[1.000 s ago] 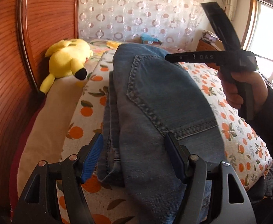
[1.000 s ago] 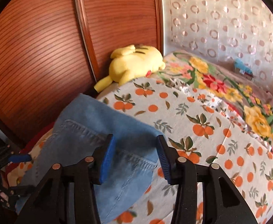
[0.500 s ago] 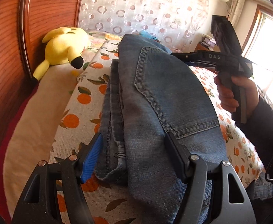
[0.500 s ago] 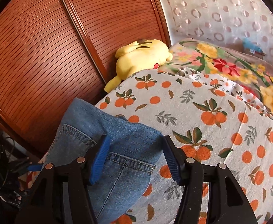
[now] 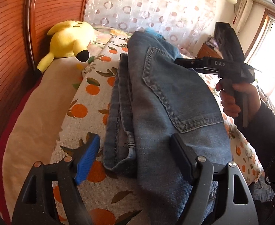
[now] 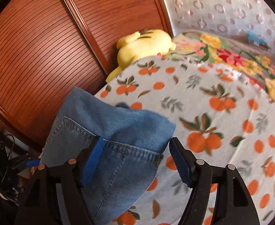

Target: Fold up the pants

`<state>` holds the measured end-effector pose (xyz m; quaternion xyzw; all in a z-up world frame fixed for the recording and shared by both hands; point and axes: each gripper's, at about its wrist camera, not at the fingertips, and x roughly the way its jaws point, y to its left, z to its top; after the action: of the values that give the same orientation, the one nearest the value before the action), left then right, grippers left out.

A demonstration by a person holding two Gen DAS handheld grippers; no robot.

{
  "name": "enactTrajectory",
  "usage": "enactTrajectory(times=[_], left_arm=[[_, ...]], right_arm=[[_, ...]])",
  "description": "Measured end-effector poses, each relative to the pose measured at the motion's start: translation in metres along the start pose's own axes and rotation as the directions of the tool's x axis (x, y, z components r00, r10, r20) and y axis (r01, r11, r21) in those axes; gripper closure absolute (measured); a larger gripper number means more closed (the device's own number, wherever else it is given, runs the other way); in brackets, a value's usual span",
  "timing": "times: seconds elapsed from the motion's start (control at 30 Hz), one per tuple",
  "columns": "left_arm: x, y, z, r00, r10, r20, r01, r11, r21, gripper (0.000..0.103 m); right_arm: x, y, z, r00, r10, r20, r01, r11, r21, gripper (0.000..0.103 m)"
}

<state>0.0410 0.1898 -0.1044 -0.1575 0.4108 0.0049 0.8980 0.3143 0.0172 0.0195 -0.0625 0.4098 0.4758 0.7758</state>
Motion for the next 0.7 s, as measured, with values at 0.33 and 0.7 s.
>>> enactTrajectory(times=[0.33, 0.7], left_arm=[[-0.003, -0.005, -0.004, 0.995, -0.099, 0.004, 0.099, 0.995, -0.008, 0.063], [-0.027, -0.017, 0.015, 0.978, -0.195, 0.078, 0.192, 0.980, 0.042, 0.085]], right_arm=[[0.011, -0.009, -0.003, 0.996, 0.086, -0.010, -0.085, 0.995, 0.048, 0.049], [-0.021, 0.020, 0.021, 0.979, 0.152, 0.139, -0.146, 0.988, -0.048, 0.082]])
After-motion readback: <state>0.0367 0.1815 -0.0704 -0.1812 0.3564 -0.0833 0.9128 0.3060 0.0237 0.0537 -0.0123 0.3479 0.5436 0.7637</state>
